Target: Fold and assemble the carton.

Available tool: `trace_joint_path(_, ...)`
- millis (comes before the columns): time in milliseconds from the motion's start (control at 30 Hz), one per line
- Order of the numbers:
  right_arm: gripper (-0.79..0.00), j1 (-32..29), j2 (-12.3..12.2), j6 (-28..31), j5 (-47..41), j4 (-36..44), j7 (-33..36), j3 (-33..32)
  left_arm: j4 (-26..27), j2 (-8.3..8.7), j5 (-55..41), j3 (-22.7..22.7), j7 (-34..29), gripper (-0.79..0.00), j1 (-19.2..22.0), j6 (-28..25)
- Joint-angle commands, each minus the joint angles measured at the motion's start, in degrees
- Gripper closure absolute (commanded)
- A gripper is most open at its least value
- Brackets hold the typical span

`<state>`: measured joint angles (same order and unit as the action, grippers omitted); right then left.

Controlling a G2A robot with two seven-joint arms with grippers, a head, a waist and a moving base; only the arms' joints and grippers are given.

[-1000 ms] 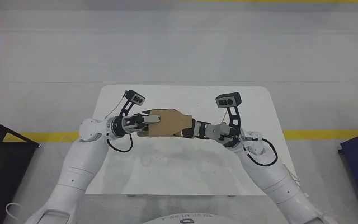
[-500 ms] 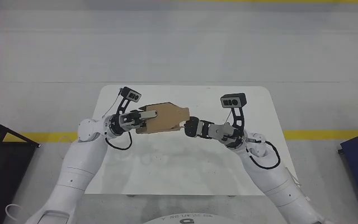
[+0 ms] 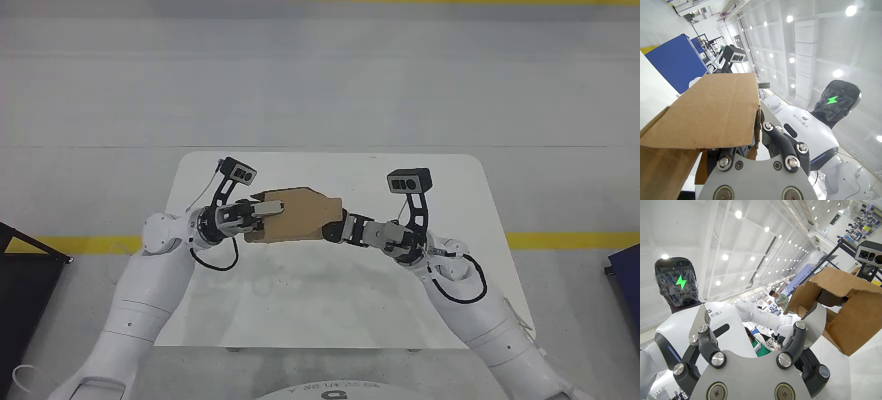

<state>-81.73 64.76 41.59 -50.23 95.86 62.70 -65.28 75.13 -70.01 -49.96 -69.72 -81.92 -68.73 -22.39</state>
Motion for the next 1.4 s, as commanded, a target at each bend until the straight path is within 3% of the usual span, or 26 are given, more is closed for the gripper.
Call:
trace_joint_path(0,-0.785,-0.08,0.05,0.16,-0.03,0.24,-0.16,0.03,0.06,-0.07,-0.58,0.11,-0.71,0.0,-0.05,0.72)
trace_joint_path(167,-0.785,-0.52,0.09,0.72,0.01,1.52,-0.71,-0.38,-0.68,-0.4,-3.08,0.36,-3.57,0.0,0.12,3.59)
trace_joint_path(1367,-0.785,2.96,1.43,-0.43,0.42,-3.53,0.43,2.7,-1.87,-2.54,-1.71,-0.96,-6.03,0.0,0.17,6.04)
